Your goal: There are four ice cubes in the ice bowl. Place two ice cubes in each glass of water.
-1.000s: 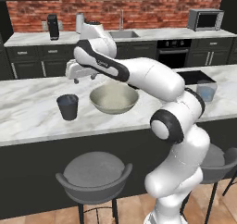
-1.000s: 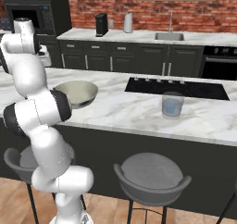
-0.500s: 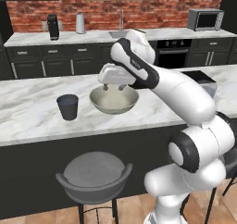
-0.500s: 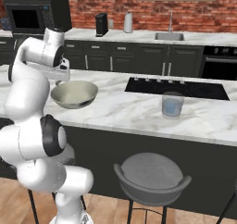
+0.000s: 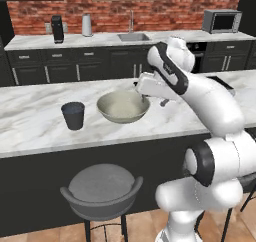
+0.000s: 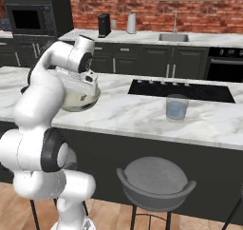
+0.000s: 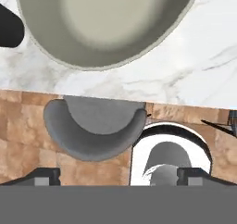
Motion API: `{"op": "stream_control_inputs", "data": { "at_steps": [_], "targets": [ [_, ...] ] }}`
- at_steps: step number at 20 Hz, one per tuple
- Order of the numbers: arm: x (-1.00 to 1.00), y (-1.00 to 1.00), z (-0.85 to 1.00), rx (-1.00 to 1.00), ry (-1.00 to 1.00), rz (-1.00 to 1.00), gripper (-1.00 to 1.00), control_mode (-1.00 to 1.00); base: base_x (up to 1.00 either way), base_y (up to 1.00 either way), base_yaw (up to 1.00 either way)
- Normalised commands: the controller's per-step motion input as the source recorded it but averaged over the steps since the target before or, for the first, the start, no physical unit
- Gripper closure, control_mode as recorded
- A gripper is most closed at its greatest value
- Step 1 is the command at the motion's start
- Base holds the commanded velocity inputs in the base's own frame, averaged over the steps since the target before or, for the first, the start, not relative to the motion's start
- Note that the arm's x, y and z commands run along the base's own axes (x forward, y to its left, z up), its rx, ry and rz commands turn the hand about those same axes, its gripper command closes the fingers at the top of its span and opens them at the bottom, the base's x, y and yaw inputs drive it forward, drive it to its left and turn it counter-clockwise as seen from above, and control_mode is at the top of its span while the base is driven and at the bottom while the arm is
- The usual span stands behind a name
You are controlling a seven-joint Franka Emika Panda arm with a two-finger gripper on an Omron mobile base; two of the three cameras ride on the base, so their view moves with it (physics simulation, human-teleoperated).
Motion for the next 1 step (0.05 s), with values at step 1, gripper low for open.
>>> {"op": "stream_control_inputs", "data": {
  "at_steps": [1],
  "targets": [
    [0.03, -1.0, -0.24, -0.27, 0.45, -0.34, -1.0, -1.0, 0.0, 0.0, 0.0]
  ]
}}
